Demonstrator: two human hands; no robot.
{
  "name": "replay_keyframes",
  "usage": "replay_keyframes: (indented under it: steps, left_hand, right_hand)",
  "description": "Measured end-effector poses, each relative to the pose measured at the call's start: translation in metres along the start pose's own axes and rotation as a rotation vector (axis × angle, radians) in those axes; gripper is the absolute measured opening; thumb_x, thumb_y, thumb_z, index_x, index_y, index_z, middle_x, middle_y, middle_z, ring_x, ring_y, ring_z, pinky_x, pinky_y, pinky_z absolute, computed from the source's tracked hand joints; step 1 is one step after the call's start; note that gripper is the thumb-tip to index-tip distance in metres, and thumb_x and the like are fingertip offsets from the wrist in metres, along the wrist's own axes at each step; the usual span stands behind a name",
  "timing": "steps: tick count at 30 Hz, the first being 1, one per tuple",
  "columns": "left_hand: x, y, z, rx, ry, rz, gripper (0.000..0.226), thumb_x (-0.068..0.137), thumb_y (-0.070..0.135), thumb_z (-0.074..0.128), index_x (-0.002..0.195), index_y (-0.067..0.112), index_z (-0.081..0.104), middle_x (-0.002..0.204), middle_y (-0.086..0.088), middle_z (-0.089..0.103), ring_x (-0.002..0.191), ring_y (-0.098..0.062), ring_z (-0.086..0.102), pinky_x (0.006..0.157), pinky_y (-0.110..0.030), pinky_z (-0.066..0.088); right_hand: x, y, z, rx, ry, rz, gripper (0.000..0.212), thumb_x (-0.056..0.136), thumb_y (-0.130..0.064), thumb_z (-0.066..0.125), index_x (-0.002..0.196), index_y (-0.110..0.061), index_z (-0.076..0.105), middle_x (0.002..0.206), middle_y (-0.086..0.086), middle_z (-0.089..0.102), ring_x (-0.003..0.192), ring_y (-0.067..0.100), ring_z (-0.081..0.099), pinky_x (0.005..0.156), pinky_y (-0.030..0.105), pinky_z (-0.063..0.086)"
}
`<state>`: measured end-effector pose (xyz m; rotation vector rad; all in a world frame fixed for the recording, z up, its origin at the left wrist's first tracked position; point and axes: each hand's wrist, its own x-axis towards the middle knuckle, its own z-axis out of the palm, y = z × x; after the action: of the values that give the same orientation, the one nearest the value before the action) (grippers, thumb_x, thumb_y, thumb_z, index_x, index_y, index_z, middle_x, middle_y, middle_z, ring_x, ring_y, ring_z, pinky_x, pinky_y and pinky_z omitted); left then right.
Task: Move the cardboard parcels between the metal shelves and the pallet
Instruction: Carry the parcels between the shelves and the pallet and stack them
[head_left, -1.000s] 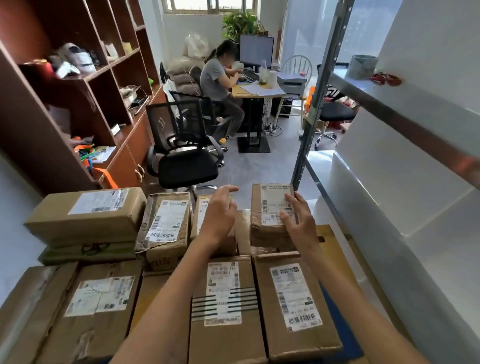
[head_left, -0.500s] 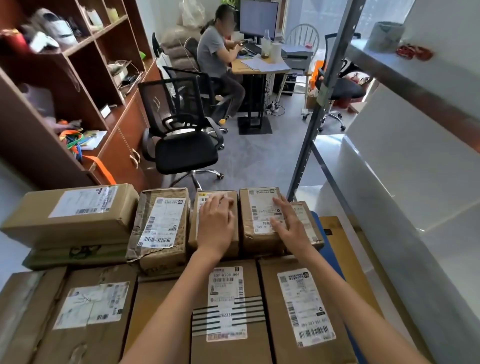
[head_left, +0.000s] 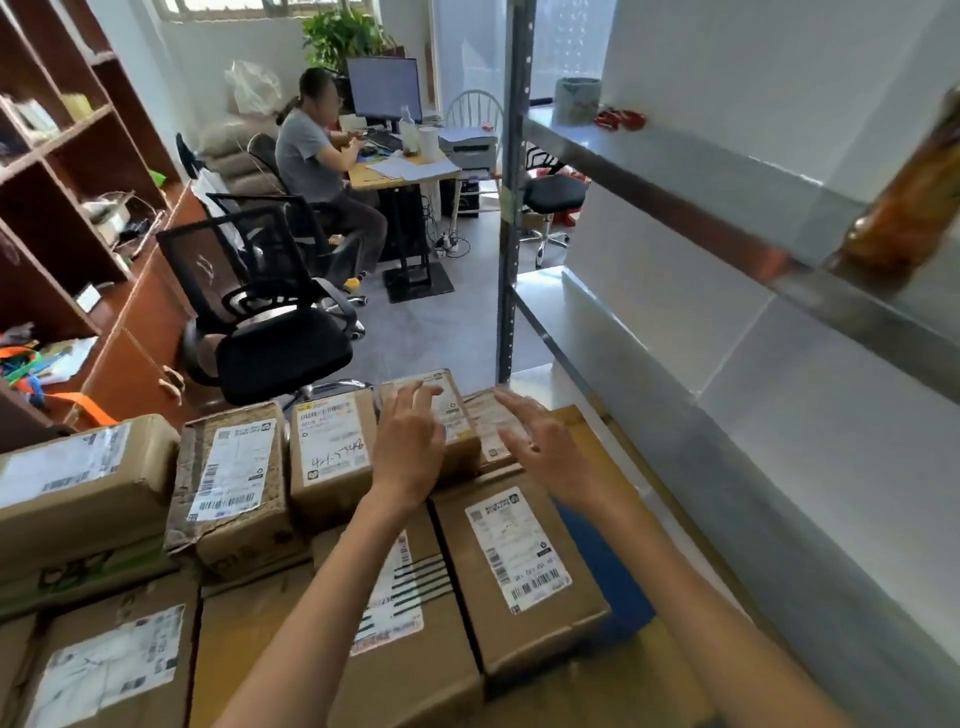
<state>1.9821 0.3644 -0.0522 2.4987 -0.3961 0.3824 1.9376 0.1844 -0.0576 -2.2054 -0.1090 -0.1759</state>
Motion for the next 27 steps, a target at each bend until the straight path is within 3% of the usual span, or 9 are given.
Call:
replay_keyframes:
  steps: [2,4,5,13,20,27]
  left_hand:
    - [-0.008,0.039,0.008,-0.05,-0.056,0.087,0.041,0.091,0.003,0.05,0.131,0.009,0.051,0.137,-0.011,0.048,0.132,-0.025,0.039,0.114,-0.036,0.03]
    - [-0.022,0.079,0.018,-0.065,-0.118,0.204,0.041,0.092,0.003,0.049,0.132,0.008,0.051,0.138,-0.013,0.047,0.131,-0.028,0.04,0.112,-0.039,0.034]
    - [-0.031,0.098,0.023,-0.076,-0.149,0.253,0.041,0.092,0.003,0.049,0.133,0.007,0.051,0.138,-0.014,0.046,0.131,-0.03,0.04,0.111,-0.041,0.035]
    - [-0.153,0.24,0.08,-0.215,-0.432,0.608,0.036,0.091,0.008,0.054,0.127,0.009,0.055,0.131,-0.012,0.052,0.12,-0.033,0.049,0.1,-0.045,0.043]
    - [-0.259,0.362,0.102,-0.338,-0.677,0.931,0.037,0.093,0.009,0.051,0.129,0.01,0.053,0.139,-0.009,0.047,0.131,-0.026,0.04,0.104,-0.04,0.04]
    - [-0.346,0.45,0.093,-0.487,-0.778,1.26,0.033,0.096,0.012,0.049,0.129,0.014,0.054,0.142,-0.006,0.046,0.132,-0.026,0.041,0.109,-0.037,0.036]
  right_hand:
    - [-0.035,0.007,-0.035,-0.037,0.073,0.036,0.041,0.096,-0.021,0.052,0.136,-0.018,0.049,0.139,0.002,0.049,0.132,0.014,0.04,0.111,0.029,0.033]
    - [-0.078,0.011,-0.072,-0.048,0.185,0.092,0.032,0.094,-0.013,0.052,0.126,-0.014,0.058,0.125,0.0,0.058,0.12,0.008,0.047,0.099,0.008,0.033]
    - [-0.103,0.013,-0.089,-0.068,0.24,0.123,0.031,0.094,-0.011,0.052,0.123,-0.014,0.06,0.12,-0.002,0.059,0.115,0.006,0.049,0.093,0.004,0.031]
    - [-0.332,0.04,-0.159,-0.311,0.562,0.407,0.03,0.095,-0.021,0.051,0.124,-0.016,0.059,0.123,0.006,0.062,0.12,0.021,0.049,0.1,0.029,0.037]
    - [-0.52,0.031,-0.192,-0.413,0.836,0.755,0.028,0.092,-0.014,0.053,0.119,-0.013,0.063,0.119,0.005,0.065,0.117,0.023,0.053,0.098,0.031,0.038]
    - [-0.652,-0.026,-0.189,-0.409,1.192,1.013,0.027,0.093,-0.01,0.05,0.115,-0.014,0.065,0.116,0.003,0.066,0.113,0.019,0.057,0.098,0.034,0.044]
